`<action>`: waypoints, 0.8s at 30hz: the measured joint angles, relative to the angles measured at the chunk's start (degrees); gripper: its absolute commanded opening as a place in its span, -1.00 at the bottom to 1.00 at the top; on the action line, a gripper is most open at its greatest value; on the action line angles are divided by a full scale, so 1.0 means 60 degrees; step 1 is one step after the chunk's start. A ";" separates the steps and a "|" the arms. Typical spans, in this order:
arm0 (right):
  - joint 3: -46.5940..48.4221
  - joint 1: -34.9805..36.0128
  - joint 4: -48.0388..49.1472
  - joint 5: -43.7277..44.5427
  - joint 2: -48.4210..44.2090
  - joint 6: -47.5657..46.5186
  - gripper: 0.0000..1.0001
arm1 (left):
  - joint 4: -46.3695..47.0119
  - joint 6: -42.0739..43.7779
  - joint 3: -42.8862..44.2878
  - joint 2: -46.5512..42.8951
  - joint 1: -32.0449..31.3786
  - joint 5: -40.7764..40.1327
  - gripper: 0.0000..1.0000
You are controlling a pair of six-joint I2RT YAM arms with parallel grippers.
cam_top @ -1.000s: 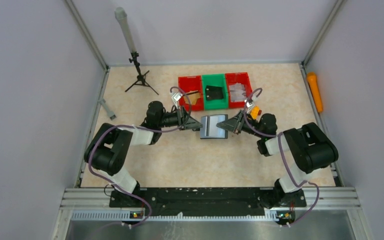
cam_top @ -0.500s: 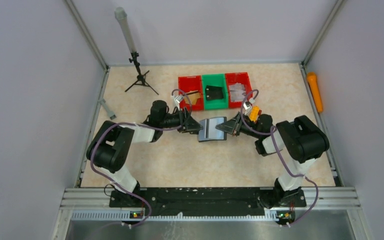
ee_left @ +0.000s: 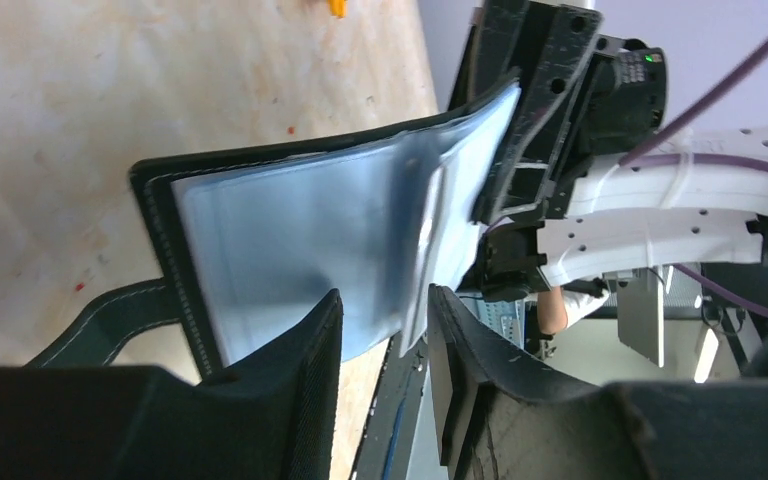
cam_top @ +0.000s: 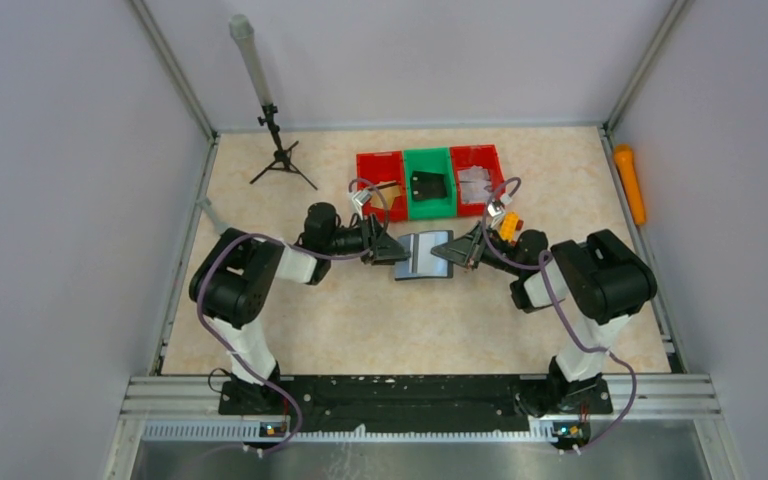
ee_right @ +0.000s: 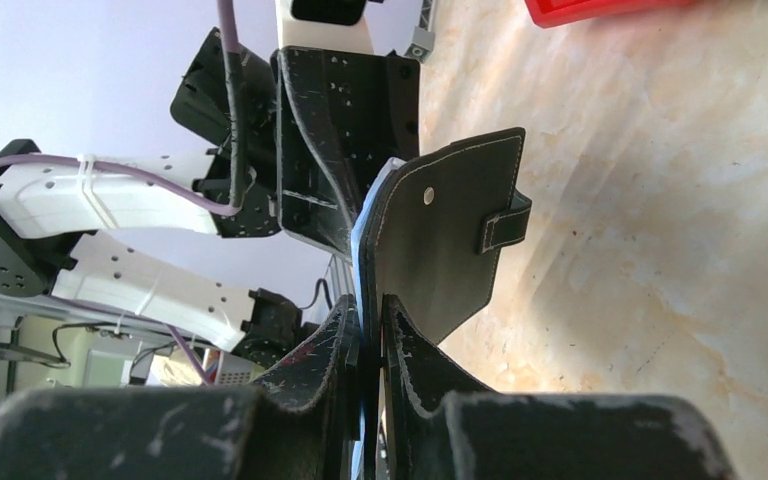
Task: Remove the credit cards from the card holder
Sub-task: Remove the credit card from the card holder.
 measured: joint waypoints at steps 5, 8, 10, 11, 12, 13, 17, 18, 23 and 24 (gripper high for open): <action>0.0000 0.0000 0.0204 -0.0040 0.0073 0.0160 -1.00 | 0.1315 -0.0790 0.0000 0.0233 -0.0098 0.0299 -0.22; 0.0000 0.0000 0.0295 -0.0044 0.0073 0.0208 -1.00 | 0.1679 -0.1013 0.0000 0.0299 -0.0138 0.0393 -0.23; 0.0000 0.0000 0.0368 -0.0047 0.0076 0.0266 -1.00 | 0.1810 -0.1100 0.0000 0.0324 -0.0168 0.0441 -0.26; 0.0000 0.0000 0.0401 -0.0051 0.0080 0.0284 -1.00 | 0.1902 -0.1158 0.0000 0.0335 -0.0182 0.0477 -0.30; 0.0000 0.0000 0.0426 -0.0051 0.0095 0.0331 -1.00 | 0.1938 -0.1198 0.0000 0.0335 -0.0189 0.0503 -0.37; 0.0000 0.0000 0.0437 -0.0058 0.0109 0.0353 -1.00 | 0.1978 -0.1228 0.0000 0.0335 -0.0200 0.0510 -0.48; 0.0000 0.0000 0.0452 -0.0084 0.0120 0.0492 -1.00 | 0.2120 -0.1315 0.0000 0.0335 -0.0233 0.0557 -1.00; 0.0000 0.0000 0.0452 -0.0087 0.0120 0.0506 -1.00 | 0.2138 -0.1333 0.0000 0.0335 -0.0233 0.0572 -1.00; 0.0000 0.0000 0.0455 -0.0106 0.0120 0.0521 -1.00 | 0.2299 -0.1450 0.0000 0.0339 -0.0186 0.0652 -1.00; 0.0000 0.0000 0.0452 -0.0102 0.0120 0.0517 -1.00 | 0.2379 -0.1497 -0.0007 0.0339 -0.0153 0.0674 -1.00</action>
